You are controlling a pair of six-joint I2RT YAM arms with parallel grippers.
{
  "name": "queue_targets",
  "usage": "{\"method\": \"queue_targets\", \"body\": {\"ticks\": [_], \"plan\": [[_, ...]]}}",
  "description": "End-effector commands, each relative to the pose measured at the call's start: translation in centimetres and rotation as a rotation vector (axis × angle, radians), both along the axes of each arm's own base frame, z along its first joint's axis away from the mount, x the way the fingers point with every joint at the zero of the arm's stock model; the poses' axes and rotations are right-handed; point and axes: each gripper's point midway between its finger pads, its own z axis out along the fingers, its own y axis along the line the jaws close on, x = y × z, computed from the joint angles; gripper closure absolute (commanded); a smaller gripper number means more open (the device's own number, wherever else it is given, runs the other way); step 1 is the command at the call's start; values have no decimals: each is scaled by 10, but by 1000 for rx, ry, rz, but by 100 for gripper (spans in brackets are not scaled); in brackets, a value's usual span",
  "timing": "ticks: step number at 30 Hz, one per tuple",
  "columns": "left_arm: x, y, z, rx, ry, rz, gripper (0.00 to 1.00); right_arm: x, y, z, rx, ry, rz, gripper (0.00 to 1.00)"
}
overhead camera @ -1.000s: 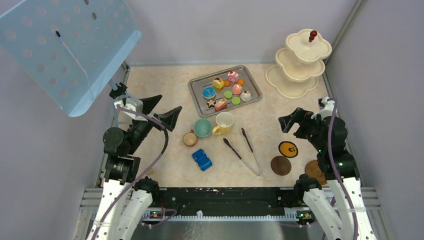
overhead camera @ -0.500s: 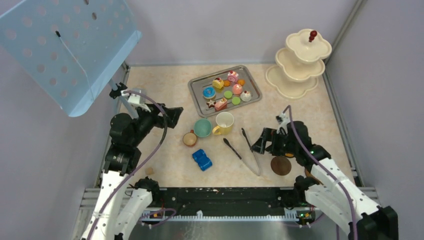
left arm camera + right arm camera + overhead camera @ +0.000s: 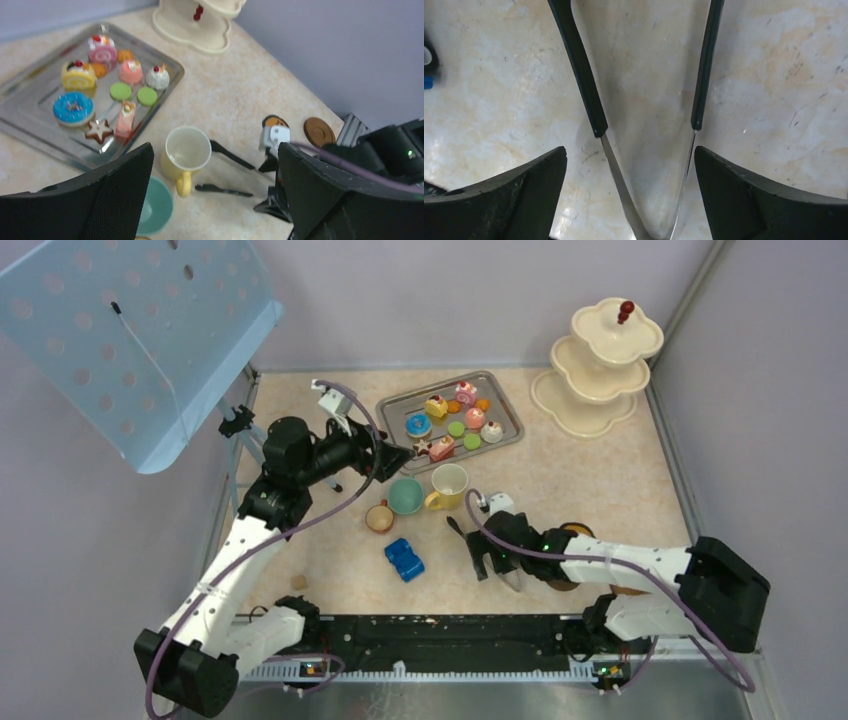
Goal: Serve the afternoon tea
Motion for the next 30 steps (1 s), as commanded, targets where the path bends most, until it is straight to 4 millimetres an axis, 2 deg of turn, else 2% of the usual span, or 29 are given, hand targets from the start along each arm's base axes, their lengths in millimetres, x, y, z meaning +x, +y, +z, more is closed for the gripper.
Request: {"method": "queue_targets", "body": {"ticks": [1, 5, 12, 16, 20, 23, 27, 29, 30], "plan": [[13, -10, 74, -108, -227, -22, 1, 29, 13, 17, -71, -194, -11, 4], [23, -19, 91, -172, -265, -24, 1, 34, 11, 4, -79, -226, -51, 5], [41, -22, 95, -217, -273, 21, 1, 42, -3, -4, -69, -260, -221, 15], [37, -23, 98, -182, -301, -1, 1, 39, -15, -7, -50, -252, -311, 17], [26, -12, 92, -117, -379, 38, 1, 42, -24, -3, -6, -254, -399, 18], [21, -3, 87, -45, -430, 96, 1, 57, -39, -2, 16, -253, -480, 19], [16, 3, 90, 3, -478, 145, 1, 82, -52, 3, 52, -281, -511, 20], [14, 4, 92, 10, -488, 153, 1, 95, -54, 13, 63, -333, -519, 19], [13, 5, 92, 13, -491, 155, 1, 101, -55, 17, 64, -362, -527, 15]]}}
